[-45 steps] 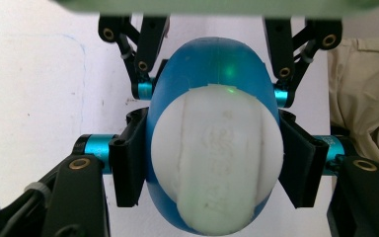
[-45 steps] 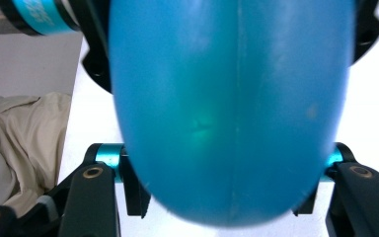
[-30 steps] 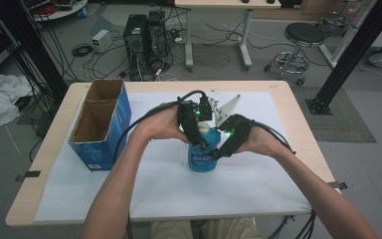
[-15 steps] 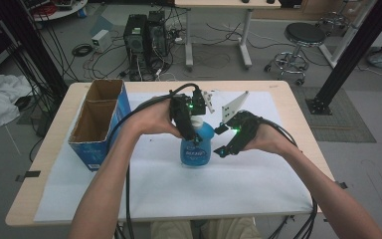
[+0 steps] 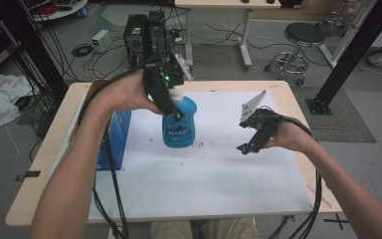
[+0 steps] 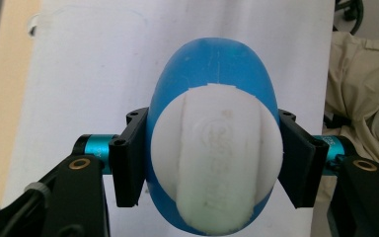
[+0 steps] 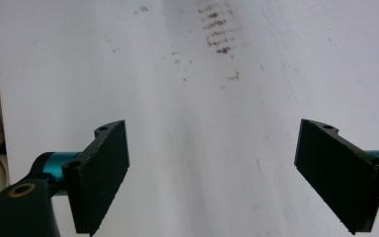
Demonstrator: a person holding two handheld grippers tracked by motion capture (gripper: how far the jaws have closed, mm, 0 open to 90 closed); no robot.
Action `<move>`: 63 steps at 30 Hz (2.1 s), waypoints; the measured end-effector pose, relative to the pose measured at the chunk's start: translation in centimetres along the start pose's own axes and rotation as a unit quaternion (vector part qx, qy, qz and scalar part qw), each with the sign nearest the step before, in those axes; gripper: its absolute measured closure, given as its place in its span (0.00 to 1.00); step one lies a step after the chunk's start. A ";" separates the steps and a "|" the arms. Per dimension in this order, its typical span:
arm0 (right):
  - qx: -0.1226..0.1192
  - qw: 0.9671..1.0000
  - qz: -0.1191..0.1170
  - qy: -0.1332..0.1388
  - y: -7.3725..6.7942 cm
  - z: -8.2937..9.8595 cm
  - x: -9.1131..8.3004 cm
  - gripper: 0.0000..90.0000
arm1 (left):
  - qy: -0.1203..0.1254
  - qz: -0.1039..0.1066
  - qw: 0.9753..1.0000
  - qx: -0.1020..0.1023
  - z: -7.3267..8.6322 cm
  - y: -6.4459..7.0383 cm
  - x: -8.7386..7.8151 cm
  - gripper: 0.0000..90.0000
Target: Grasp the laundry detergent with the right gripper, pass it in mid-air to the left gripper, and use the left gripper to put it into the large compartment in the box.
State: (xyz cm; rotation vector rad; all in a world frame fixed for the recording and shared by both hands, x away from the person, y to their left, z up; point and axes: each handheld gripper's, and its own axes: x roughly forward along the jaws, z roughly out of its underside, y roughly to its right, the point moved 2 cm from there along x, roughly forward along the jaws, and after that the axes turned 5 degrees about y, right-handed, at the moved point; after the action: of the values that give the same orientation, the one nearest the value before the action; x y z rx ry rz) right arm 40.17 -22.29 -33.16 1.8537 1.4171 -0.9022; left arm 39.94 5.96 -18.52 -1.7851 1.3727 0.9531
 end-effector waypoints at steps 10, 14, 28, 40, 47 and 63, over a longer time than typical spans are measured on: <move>0.019 0.999 0.024 -0.013 0.4 2.1 -1.7 0.14 | -0.005 -0.040 0.999 -0.036 1.0 -2.8 -6.9 0.42; 0.026 0.999 0.028 -0.016 0.5 2.8 -1.8 0.14 | -0.018 -0.059 0.997 -0.053 2.2 -3.8 -8.9 0.42; 0.045 0.998 0.039 -0.025 1.0 4.5 -1.9 0.14 | -0.022 -0.104 0.986 -0.127 8.9 -5.9 -14.0 0.42; 0.048 0.998 0.037 -0.029 0.9 4.9 -1.3 0.14 | -0.044 -0.116 0.977 -0.174 13.3 -6.6 -14.4 0.42; 0.051 0.997 0.037 -0.032 0.8 5.1 -1.0 0.14 | -0.055 -0.111 0.975 -0.182 15.3 -6.9 -12.4 0.42; 0.052 0.997 0.037 -0.036 0.5 5.3 -0.4 0.14 | -0.093 -0.080 0.977 -0.173 19.4 -6.5 -4.9 0.42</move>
State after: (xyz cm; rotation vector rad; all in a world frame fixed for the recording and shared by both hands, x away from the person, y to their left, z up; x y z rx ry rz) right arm 39.79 -26.87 -35.79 1.9178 1.2715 -1.0122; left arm 42.65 26.23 -23.45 -1.9652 0.9733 1.2952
